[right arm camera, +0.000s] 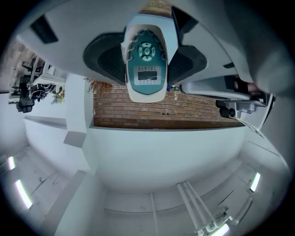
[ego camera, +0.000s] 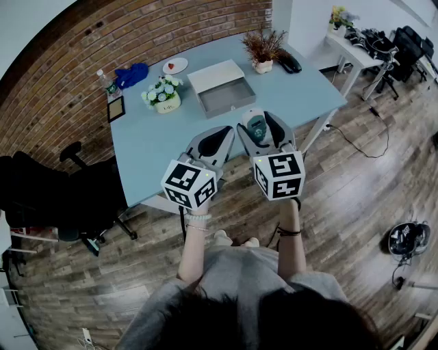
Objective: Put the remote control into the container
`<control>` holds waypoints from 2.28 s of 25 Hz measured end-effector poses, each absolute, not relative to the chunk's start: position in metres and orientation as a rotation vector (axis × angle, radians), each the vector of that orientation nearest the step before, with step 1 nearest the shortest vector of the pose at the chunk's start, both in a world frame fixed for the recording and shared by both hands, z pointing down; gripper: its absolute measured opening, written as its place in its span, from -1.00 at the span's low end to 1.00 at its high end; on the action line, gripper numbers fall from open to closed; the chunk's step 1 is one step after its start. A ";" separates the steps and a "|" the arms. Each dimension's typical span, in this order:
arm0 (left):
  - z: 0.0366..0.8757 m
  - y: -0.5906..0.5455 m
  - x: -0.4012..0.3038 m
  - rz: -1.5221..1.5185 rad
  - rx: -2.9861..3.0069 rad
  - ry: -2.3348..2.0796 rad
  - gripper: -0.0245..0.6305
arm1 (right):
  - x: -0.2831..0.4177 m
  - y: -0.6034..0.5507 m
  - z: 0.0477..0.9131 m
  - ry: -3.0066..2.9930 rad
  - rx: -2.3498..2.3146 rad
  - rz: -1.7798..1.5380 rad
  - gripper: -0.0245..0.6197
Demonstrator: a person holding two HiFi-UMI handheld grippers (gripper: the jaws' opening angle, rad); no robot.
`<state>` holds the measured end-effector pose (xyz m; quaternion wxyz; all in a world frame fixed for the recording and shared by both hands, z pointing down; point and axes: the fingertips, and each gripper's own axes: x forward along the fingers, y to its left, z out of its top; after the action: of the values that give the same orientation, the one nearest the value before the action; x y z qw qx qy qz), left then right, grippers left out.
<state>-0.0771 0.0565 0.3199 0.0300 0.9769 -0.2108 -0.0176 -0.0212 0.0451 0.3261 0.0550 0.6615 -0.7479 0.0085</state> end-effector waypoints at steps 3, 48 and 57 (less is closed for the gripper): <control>0.321 0.059 -0.076 -0.050 3.010 -0.649 -0.92 | -0.021 0.047 0.328 -2.265 2.004 0.024 -0.04; 0.366 -0.052 -0.053 -0.001 2.899 -0.721 -0.92 | 0.004 -0.060 0.365 -2.322 1.790 0.084 -0.04; 0.376 -0.066 -0.054 0.011 2.884 -0.695 -0.92 | 0.015 -0.072 0.376 -2.287 1.821 0.126 -0.04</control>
<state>-0.0538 -0.0659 0.3760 0.0876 0.9685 -0.2332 0.0038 0.0146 -0.0720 0.3764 0.1072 0.6187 -0.7771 0.0430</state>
